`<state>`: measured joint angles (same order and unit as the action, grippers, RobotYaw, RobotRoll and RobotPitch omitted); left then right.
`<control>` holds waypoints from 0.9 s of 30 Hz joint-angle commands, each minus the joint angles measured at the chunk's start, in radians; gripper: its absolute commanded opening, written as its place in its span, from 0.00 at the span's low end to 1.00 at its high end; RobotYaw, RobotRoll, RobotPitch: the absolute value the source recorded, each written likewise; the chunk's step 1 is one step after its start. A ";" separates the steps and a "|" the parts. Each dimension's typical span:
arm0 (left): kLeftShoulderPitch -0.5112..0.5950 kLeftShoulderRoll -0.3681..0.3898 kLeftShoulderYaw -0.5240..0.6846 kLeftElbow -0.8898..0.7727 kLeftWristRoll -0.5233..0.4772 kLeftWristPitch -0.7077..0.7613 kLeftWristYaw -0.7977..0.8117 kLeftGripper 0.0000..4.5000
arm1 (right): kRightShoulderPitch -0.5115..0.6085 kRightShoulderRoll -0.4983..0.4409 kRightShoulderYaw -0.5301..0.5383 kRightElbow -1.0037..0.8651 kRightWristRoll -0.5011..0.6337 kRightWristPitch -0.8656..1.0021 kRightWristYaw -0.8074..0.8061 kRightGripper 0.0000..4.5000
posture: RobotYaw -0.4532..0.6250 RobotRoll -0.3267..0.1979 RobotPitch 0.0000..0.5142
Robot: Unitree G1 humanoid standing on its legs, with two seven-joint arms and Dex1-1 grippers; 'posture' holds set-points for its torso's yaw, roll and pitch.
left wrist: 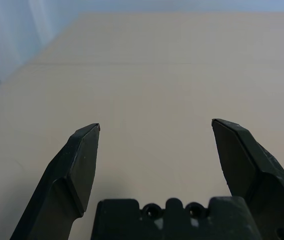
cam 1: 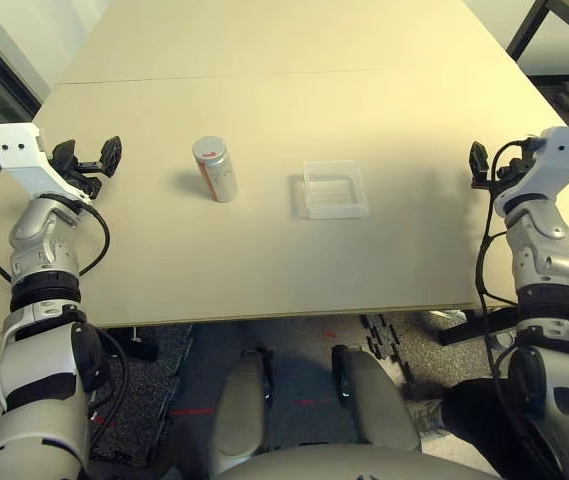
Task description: Pour the medicine from the bottle into the box.
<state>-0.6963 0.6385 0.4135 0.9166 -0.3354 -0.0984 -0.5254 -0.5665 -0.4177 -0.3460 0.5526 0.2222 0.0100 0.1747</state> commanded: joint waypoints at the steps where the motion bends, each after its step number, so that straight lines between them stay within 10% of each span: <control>1: -0.020 0.002 -0.006 0.029 0.011 -0.013 -0.005 1.00 | 0.022 -0.006 -0.015 -0.022 0.008 0.000 -0.008 1.00 | 0.37 0.62 0.40; 12: -0.046 0.000 -0.037 -0.010 -0.012 0.061 -0.129 1.00 | 0.022 -0.029 -0.019 -0.076 0.020 0.034 0.011 1.00 | 0.35 0.62 0.39; 27: 0.305 0.131 -0.124 -0.720 -0.186 0.617 -0.457 1.00 | 0.039 -0.079 0.051 -0.391 0.106 0.440 0.158 1.00 | 0.38 0.62 0.40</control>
<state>-0.4089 0.7557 0.3096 0.2352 -0.5108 0.4938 -0.9734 -0.5416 -0.4922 -0.3030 0.1996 0.3111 0.4089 0.3235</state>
